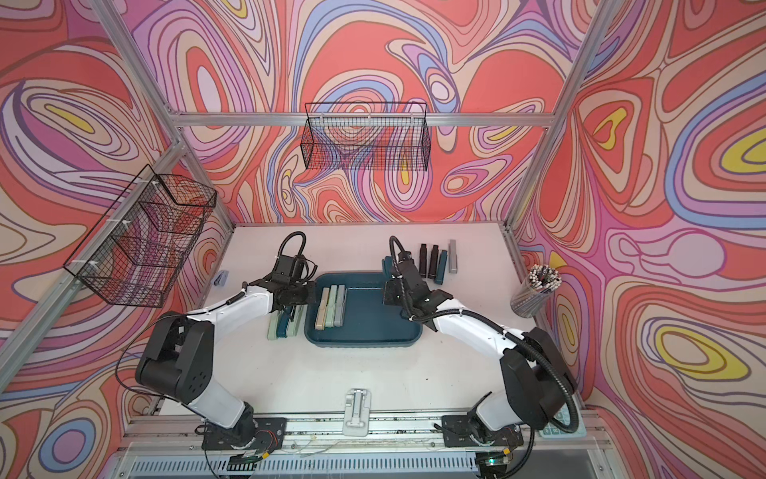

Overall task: Put the pruning pliers into the storage box
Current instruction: Place the pruning pliers in the storage box.

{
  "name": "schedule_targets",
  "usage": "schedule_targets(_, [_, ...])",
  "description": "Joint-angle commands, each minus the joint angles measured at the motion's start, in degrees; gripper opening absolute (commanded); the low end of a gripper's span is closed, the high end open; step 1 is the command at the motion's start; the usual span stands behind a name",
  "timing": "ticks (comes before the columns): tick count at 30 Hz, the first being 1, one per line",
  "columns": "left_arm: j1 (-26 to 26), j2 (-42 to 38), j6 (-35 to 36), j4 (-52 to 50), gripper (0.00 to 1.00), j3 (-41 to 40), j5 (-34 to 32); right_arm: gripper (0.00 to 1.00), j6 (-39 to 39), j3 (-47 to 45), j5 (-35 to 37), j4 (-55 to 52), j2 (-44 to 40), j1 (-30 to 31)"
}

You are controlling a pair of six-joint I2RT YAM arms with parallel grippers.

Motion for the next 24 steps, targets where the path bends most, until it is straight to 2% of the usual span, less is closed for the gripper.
schedule_targets(1, [-0.4,0.7,0.3,-1.7,0.08,1.5,1.2,0.31,3.7,1.9,1.2,3.4,3.3,2.6])
schedule_targets(13, [-0.3,0.0,0.2,-1.7,0.08,1.2,1.4,0.31,10.6,2.0,-2.2,11.5,14.3,7.2])
schedule_targets(24, [-0.4,-0.6,0.1,-1.3,0.08,0.3,1.3,0.31,11.8,4.2,-4.1,14.9,21.0,7.9])
